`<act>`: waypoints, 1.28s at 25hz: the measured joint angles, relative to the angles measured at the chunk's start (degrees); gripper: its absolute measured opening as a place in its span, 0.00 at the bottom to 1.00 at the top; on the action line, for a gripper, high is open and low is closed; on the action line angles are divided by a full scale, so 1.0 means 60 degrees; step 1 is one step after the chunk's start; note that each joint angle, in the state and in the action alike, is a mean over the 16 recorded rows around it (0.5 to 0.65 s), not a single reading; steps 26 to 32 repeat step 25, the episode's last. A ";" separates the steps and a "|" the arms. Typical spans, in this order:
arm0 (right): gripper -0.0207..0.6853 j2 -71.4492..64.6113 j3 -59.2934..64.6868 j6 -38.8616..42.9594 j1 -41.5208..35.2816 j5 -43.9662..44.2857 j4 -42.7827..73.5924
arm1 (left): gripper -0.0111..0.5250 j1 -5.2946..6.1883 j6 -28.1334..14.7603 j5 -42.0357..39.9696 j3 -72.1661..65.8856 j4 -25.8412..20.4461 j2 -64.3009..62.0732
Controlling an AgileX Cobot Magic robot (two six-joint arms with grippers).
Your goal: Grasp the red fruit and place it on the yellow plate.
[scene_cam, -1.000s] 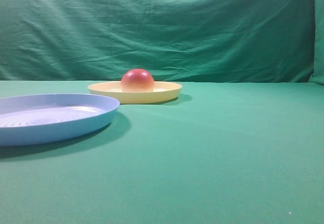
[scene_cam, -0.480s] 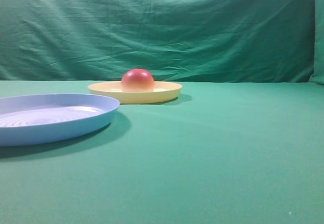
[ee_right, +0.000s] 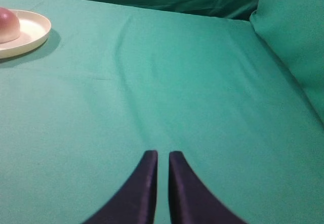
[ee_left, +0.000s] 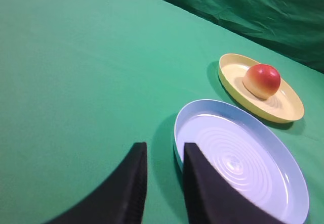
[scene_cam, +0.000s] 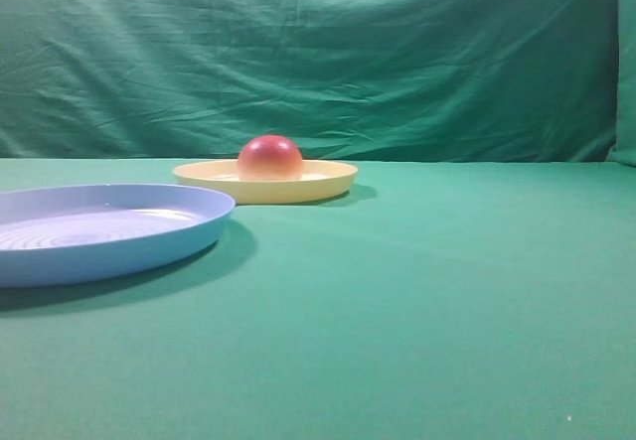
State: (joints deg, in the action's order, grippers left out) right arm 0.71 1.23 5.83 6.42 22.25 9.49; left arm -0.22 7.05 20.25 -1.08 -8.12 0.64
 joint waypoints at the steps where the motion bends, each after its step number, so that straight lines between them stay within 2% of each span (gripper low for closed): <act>1: 0.10 0.0000 0.0000 -0.0002 -0.0025 0.0000 0.0002 | 0.31 0.0000 0.0000 0.0000 0.0000 0.0000 0.0000; 32: 0.10 0.0000 0.0000 -0.0014 -0.0177 0.0000 0.0034 | 0.31 0.0000 0.0000 0.0000 0.0000 0.0000 0.0000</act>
